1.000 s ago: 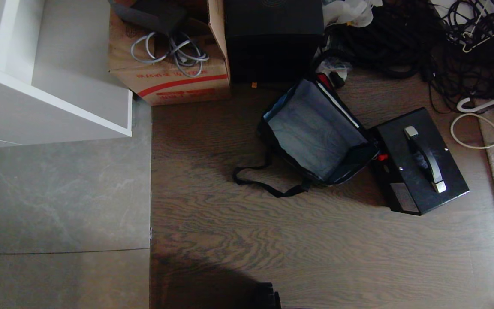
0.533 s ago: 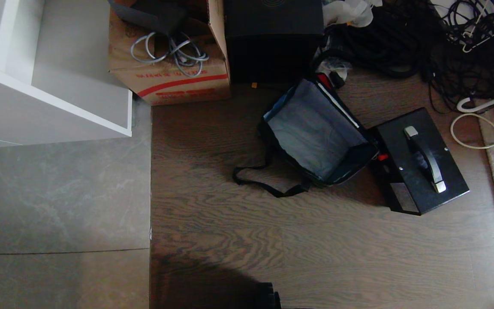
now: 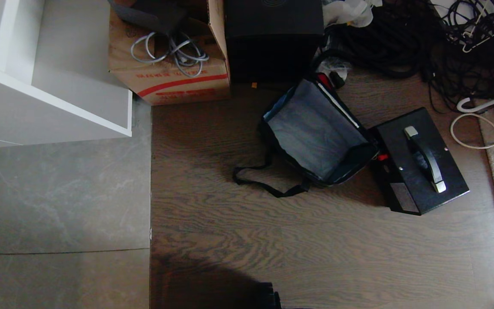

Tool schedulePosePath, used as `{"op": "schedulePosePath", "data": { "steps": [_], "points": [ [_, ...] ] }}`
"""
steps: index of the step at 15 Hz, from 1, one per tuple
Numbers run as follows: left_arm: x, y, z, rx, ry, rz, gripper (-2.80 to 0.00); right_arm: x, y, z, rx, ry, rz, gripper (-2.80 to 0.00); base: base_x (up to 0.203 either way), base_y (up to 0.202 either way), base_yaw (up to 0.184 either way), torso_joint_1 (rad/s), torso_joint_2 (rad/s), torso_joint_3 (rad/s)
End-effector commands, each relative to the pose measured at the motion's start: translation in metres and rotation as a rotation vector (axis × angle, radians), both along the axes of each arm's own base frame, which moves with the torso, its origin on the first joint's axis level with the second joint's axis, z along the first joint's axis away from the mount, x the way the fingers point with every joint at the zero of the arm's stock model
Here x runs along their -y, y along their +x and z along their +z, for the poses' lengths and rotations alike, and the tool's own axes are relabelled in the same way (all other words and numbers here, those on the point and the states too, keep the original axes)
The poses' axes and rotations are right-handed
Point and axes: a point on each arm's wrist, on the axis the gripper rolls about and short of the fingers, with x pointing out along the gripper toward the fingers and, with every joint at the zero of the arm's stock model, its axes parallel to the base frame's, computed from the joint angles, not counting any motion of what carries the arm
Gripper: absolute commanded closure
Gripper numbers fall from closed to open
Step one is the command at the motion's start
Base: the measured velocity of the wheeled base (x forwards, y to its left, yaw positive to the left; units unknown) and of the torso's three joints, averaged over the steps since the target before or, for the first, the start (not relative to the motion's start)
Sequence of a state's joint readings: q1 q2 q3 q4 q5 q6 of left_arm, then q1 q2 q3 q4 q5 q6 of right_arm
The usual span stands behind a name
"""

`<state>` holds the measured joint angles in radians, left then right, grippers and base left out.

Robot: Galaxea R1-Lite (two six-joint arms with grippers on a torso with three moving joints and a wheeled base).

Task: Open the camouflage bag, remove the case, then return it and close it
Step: Grip the handle again

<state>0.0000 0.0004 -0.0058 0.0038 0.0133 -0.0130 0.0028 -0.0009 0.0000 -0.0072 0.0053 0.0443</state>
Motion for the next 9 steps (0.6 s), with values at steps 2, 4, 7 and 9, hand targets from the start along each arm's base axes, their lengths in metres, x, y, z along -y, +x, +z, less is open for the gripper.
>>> {"op": "schedulePosePath", "data": {
  "steps": [2,4,7,9],
  "points": [
    [0.0,-0.0001,0.0,0.0,-0.001,0.0,0.0,0.0,0.0003,-0.0003,-0.003,0.0,0.001,0.0,0.0,0.0,0.0,0.0,0.0,0.0],
    [0.0,-0.0001,0.0001,0.001,-0.001,0.0,0.0,0.0,0.0003,-0.0003,-0.003,0.0,0.001,0.0,0.0,0.0,0.0,0.0,0.0,0.0],
    [0.0,-0.0001,0.0001,0.001,-0.001,0.0,0.0,0.0,0.0003,-0.0003,-0.003,0.0,0.001,0.0,0.0,0.0,0.0,0.0,0.0,0.0],
    [0.0,-0.0001,0.0001,0.001,-0.001,0.0,0.0,0.0,0.0003,-0.0004,-0.004,0.0,0.001,0.0,0.0,0.0,0.0,0.0,0.0,0.0]
  ]
}}
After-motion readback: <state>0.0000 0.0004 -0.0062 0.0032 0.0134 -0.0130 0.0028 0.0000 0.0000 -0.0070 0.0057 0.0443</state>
